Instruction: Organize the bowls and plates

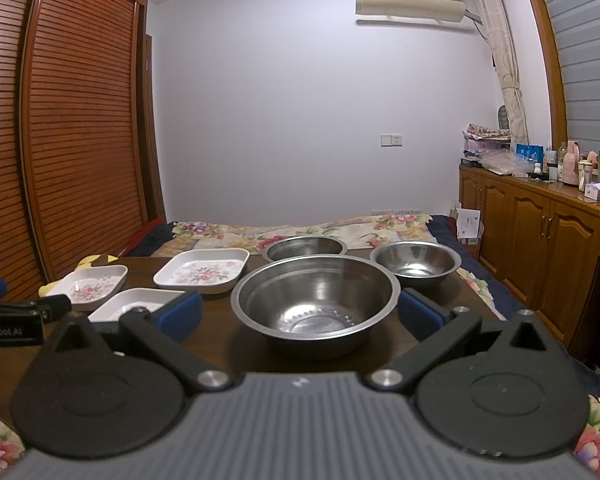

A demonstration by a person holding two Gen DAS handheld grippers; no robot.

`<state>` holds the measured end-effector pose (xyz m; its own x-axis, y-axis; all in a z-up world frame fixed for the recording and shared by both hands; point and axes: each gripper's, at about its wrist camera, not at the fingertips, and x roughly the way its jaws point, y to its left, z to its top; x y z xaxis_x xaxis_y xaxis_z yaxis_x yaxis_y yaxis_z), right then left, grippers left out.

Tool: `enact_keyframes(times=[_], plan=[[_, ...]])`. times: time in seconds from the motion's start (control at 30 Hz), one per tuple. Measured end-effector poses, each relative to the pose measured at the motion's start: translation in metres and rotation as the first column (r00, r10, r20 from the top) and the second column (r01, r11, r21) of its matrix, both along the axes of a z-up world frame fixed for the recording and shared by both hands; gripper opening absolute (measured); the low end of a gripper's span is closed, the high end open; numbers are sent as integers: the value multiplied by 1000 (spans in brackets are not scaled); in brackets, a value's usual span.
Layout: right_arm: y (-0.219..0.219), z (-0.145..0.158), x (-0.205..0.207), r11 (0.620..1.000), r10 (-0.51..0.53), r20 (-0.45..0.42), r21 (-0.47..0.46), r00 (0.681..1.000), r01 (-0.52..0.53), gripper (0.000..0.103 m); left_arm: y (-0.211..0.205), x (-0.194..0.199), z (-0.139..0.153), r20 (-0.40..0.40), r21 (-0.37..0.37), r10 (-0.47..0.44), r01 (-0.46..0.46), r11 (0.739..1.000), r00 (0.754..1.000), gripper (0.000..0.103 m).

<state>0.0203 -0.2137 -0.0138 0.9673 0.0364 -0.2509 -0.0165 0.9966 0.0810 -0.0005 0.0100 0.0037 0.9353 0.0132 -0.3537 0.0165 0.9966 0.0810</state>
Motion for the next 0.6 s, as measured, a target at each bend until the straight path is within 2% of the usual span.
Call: enact_keyframes(times=[0.37, 0.6], plan=[[2, -5, 4, 1000, 9, -21, 0, 1000, -9, 103, 3, 8, -7, -36, -2, -8, 8, 1000, 999, 103], [6, -12, 9, 999, 29, -39, 15, 999, -28, 103, 6, 23, -19, -97, -21, -42, 40, 999, 994, 103]])
